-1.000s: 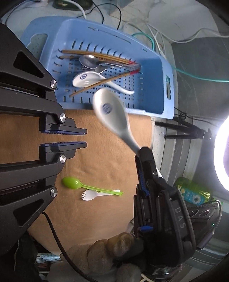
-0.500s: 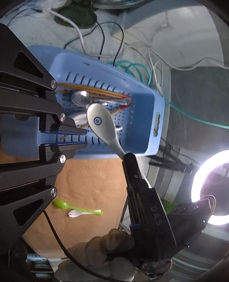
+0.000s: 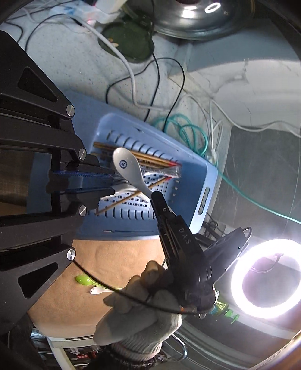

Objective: Organize utensils
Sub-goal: 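Lower the ceramic spoon into the blue drainer and open the left tool, then move both tools back over the cloth toward the green spoon and white fork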

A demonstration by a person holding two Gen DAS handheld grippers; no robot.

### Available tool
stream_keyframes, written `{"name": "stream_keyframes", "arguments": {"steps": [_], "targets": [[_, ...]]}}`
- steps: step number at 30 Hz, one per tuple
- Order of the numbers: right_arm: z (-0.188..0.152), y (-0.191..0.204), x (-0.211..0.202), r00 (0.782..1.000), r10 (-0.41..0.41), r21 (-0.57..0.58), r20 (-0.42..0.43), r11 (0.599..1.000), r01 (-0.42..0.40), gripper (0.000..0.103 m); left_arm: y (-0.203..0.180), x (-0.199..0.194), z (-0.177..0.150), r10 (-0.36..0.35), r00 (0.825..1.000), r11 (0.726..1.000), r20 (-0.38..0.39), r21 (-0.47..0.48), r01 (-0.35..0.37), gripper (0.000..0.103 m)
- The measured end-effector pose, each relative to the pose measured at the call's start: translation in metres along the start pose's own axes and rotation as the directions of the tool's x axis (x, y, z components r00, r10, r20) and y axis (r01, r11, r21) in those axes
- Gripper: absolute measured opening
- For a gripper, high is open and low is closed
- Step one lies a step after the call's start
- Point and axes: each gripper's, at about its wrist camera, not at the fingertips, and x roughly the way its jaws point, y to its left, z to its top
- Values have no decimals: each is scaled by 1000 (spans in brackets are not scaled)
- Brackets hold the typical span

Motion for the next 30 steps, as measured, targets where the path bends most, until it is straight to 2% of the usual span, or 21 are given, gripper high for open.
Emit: {"name": "stream_keyframes", "arguments": {"steps": [6, 10, 11, 13, 14, 20, 25, 27, 30], "targets": [[6, 6, 6, 999, -47, -19, 16, 999, 47, 11, 5, -3, -2, 12, 1000, 1000, 1, -17, -12, 11], [5, 5, 4, 998, -49, -15, 27, 999, 50, 13, 2, -5, -1, 15, 1000, 1000, 6, -10, -15, 11], [4, 4, 2, 998, -48, -11, 31, 999, 49, 16, 1, -5, -1, 15, 1000, 1000, 6, -7, -15, 11], [2, 3, -3, 998, -47, 1, 44, 999, 47, 28, -2, -6, -1, 21, 1000, 1000, 7, 2, -21, 11], [2, 1, -7, 997, -43, 5, 56, 999, 43, 29, -2, -5, 0, 19, 1000, 1000, 5, 5, -19, 11], [-10, -6, -38, 994, -15, 27, 111, 1000, 12, 30, -15, -6, 5, 16, 1000, 999, 10, 37, -17, 11], [-34, -14, -73, 985, -32, 17, 168, 999, 29, 30, -35, -1, 5, 1, 1000, 997, 0, 73, -1, 12], [-48, -21, -88, 981, -32, 26, 192, 999, 28, 30, -43, 1, 4, -4, 1000, 994, -4, 111, 4, 21], [-71, -37, -110, 971, -49, 49, 234, 998, 38, 30, -59, 8, 1, -18, 1000, 989, -25, 144, 22, 24]]}}
